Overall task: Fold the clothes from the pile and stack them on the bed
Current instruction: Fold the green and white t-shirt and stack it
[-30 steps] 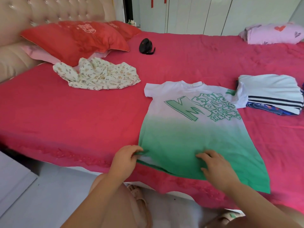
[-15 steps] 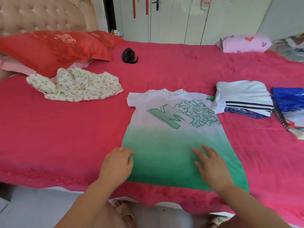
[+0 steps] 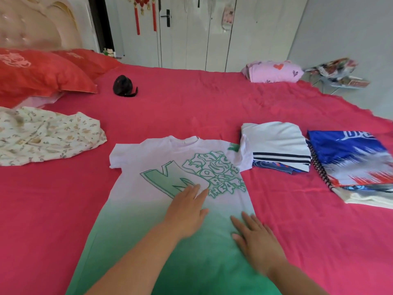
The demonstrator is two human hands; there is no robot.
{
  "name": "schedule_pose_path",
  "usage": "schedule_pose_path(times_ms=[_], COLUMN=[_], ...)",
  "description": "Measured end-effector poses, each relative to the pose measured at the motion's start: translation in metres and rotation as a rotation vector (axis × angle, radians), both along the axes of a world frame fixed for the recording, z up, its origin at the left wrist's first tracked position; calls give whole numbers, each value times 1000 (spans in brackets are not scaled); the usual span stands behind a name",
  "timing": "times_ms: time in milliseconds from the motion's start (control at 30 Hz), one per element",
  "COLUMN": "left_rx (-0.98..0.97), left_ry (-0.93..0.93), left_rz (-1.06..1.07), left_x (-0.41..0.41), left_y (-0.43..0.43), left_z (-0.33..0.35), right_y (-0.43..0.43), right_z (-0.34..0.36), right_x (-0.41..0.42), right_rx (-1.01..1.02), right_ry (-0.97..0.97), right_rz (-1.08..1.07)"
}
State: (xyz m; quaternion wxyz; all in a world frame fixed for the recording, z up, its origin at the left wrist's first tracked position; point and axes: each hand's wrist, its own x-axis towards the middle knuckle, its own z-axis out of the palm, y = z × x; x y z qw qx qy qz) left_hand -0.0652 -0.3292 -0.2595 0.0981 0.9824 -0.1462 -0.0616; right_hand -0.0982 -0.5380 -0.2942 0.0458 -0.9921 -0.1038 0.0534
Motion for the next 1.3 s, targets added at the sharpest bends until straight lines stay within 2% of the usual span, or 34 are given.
schedule_pose_path(times_ms=[67, 100, 167, 267, 433, 500, 633, 700, 767, 833, 900, 967, 1033, 1100, 1133, 1200, 1233, 1300], left_rx=[113, 140, 104, -37, -111, -67, 125, 98, -107, -384, -594, -815, -1124, -1363, -1405, -1352, -1330, -1359], left_ry=[128, 156, 78, -59, -80, -18, 237, 164, 8, -20, 28, 144, 313, 501, 525, 415, 311, 172], left_rz=[-1, 14, 68, 57, -40, -72, -129, -124, -36, 84, 199, 336, 474, 566, 595, 667, 714, 780], left_x=[12, 17, 31, 59, 101, 114, 132, 143, 157, 174, 193, 212, 227, 237, 240, 247, 251, 255], left_y=[2, 2, -2, -20, -54, -63, -67, -67, -69, -72, -77, -82, -82, -79, -77, -74, -72, -63], left_z=[-15, -18, -14, -1, 0, -13, -38, -30, -16, -4, 5, 11, 13, 13, 10, 3, -2, -9], right_y=[-6, -10, -18, -26, -27, -26, -19, -17, -16, -14, -8, 1, 15, 24, 27, 29, 29, 28], right_z=[7, 10, 15, 26, 35, 32, 17, 10, 7, 7, 13, 19, 20, 15, 12, 7, 3, -6], right_x=[7, 16, 39, 79, 153, 179, 217, 230, 237, 238, 235, 234, 232, 230, 229, 225, 223, 220], right_rx=[-3, -11, 33, 302, 533, 690, 1110, 1212, 1251, 1198, 1023, 933, 819, 577, 425, 230, 202, 277], right_ry=[-89, -67, -53, -72, -70, -21, 35, 45, 35, -41, -182, -312, -396, -425, -459, -508, -542, -512], right_rz=[16, 17, 10, -121, -354, -481, -693, -765, -797, -758, -651, -476, -225, -13, 66, 134, 153, 183])
